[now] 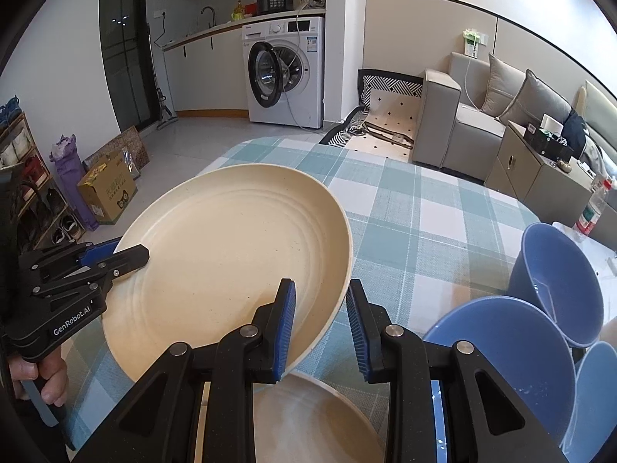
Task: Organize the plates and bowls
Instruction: 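Lift the cream plate with both grippers and carry it toward the plate stack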
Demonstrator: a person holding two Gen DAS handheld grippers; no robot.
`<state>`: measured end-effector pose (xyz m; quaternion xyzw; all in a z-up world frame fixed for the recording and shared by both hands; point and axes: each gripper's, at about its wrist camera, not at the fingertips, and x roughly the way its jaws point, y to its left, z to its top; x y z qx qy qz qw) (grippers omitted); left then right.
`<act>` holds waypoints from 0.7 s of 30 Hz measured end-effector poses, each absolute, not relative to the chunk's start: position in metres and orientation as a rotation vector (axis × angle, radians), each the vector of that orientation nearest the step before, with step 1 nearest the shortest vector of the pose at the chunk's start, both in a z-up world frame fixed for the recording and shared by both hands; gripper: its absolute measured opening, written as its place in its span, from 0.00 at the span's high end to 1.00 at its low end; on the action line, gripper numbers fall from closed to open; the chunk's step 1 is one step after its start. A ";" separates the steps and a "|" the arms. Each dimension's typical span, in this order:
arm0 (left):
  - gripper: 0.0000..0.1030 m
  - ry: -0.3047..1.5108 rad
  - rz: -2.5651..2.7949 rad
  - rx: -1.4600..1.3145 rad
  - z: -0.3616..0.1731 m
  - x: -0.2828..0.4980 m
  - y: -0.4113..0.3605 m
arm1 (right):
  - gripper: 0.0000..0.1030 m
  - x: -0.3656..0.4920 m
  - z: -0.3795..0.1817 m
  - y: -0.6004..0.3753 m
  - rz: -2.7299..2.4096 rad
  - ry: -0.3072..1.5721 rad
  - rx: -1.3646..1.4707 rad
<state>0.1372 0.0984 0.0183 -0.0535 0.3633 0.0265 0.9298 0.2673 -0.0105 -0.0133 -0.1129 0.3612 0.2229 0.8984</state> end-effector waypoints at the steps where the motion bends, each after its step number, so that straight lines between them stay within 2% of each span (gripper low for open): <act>1: 0.81 0.741 0.051 -0.107 0.020 0.136 0.096 | 0.73 0.265 -0.011 -0.013 0.460 0.745 -0.229; 21: 0.81 0.714 -0.021 -0.021 0.032 0.113 0.045 | 0.73 0.210 0.014 -0.071 0.419 0.676 -0.152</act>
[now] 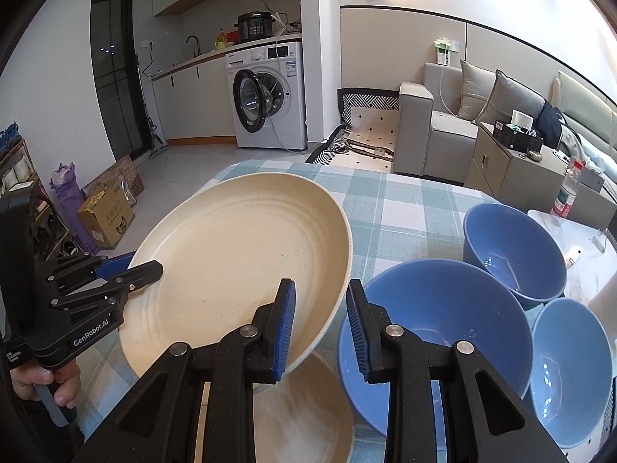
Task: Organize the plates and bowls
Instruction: 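Lift the cream plate with both grippers and carry it toward the plate stack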
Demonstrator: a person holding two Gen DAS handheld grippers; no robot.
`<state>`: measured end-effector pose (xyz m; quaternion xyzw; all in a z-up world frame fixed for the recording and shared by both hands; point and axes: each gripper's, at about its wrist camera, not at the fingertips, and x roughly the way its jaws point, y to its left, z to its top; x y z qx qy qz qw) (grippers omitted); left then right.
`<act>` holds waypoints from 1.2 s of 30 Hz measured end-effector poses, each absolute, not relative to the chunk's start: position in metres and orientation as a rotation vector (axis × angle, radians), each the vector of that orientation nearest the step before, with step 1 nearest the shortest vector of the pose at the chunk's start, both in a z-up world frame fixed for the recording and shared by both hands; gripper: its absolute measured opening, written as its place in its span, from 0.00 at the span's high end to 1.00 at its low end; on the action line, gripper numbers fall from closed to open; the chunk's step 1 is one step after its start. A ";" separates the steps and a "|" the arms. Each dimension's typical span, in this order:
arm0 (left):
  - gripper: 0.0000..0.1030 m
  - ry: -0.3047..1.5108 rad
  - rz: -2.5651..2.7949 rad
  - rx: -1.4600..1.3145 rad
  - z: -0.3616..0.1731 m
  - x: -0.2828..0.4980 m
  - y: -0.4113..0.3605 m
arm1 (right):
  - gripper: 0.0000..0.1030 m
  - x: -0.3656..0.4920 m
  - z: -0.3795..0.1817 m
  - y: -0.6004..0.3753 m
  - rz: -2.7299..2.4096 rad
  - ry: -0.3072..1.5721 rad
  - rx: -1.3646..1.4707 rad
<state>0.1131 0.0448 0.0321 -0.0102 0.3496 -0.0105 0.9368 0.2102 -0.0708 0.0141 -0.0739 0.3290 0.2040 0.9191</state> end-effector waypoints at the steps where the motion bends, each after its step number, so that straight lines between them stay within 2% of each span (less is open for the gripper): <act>1: 0.81 0.713 -0.023 -0.019 0.033 0.112 0.043 | 0.73 0.208 0.015 -0.072 0.418 0.673 -0.152; 36: 0.80 0.696 -0.033 0.009 0.034 0.063 0.033 | 0.72 0.137 0.003 -0.093 0.437 0.647 -0.143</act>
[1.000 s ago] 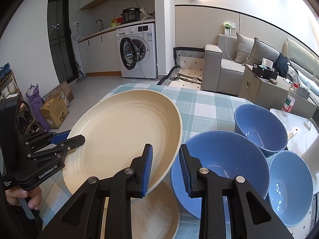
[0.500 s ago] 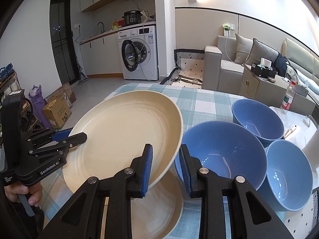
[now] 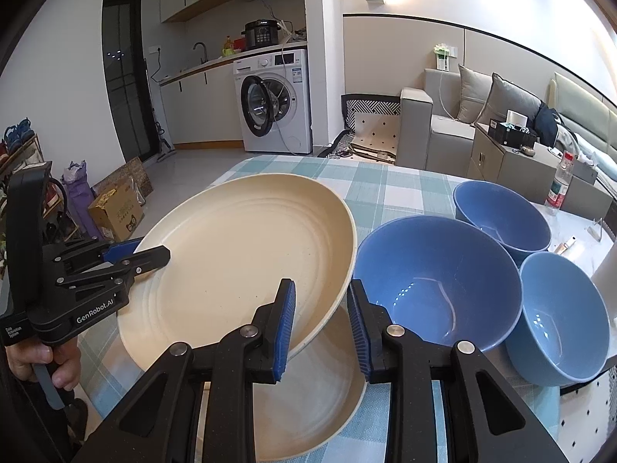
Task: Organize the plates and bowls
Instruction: 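Lift the cream plate with both grippers and carry it toward the plate stack, then lower the held plate onto the stacked cream plates with both grippers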
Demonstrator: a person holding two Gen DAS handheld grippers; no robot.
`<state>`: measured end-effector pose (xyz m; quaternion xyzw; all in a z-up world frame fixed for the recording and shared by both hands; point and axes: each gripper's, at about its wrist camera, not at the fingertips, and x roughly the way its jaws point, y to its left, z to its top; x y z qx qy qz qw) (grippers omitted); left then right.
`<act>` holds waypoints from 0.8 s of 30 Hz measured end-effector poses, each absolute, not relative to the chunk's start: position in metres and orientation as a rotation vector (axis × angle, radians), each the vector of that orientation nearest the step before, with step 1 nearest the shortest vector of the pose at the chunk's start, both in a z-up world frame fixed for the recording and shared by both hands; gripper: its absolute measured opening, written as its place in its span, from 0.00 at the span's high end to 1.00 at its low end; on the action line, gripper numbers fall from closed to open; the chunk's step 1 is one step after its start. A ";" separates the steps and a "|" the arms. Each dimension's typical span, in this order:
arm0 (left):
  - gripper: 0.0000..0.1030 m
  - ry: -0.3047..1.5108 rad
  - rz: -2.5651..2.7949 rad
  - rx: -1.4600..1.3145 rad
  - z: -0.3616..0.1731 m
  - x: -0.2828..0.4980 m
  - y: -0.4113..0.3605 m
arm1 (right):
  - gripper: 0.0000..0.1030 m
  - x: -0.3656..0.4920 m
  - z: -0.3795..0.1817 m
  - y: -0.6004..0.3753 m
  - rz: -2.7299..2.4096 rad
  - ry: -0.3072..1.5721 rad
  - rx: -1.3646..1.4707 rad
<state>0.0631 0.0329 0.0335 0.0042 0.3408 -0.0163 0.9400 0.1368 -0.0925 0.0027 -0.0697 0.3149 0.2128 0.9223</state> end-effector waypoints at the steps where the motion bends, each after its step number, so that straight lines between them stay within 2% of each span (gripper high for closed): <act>1: 0.80 0.696 -0.033 0.011 0.033 0.062 0.033 | 0.72 0.135 0.002 -0.093 0.437 0.646 -0.146; 24: 0.80 0.715 -0.049 0.039 0.024 0.043 0.015 | 0.72 0.104 -0.018 -0.112 0.434 0.642 -0.154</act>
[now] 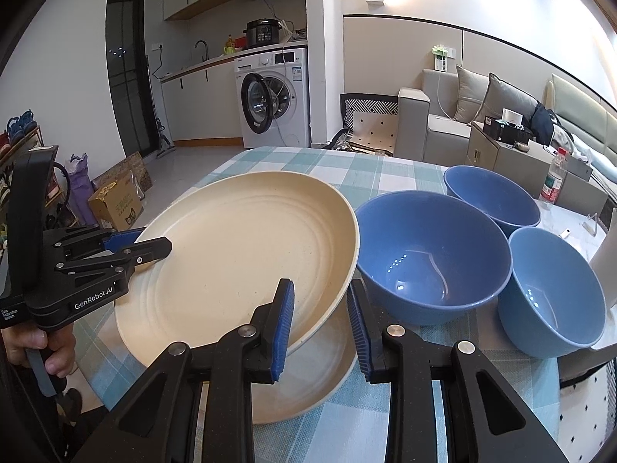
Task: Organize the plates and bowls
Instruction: 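Lower the held plate onto the stacked cream plates with both grippers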
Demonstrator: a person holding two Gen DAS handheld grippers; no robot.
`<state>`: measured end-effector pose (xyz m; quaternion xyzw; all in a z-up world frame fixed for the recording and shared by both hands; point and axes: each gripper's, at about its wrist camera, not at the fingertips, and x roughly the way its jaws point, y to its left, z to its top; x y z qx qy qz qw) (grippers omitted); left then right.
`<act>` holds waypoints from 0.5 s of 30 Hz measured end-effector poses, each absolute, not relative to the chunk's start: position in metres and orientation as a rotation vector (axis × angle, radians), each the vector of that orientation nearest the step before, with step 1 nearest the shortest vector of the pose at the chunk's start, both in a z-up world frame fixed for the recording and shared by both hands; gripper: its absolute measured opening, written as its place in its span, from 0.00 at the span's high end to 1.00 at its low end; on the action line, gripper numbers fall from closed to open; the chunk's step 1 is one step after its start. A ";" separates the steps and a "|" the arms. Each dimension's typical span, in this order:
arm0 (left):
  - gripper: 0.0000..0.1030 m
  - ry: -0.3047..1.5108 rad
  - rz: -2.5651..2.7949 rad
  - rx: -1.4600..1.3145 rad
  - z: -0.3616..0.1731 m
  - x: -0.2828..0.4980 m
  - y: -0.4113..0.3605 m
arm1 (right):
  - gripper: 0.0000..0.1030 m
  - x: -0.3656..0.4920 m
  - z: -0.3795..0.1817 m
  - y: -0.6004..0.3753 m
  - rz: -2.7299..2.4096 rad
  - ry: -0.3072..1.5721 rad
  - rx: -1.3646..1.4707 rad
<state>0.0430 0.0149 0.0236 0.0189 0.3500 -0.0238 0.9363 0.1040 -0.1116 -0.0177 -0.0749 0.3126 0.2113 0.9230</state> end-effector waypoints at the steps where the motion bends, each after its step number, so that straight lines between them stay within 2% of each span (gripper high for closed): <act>1: 0.80 0.717 -0.048 0.040 0.023 0.043 0.014 | 0.72 0.103 -0.019 -0.113 0.435 0.642 -0.152; 15: 0.80 0.736 -0.050 0.050 0.011 0.041 0.008 | 0.72 0.099 -0.034 -0.117 0.440 0.675 -0.165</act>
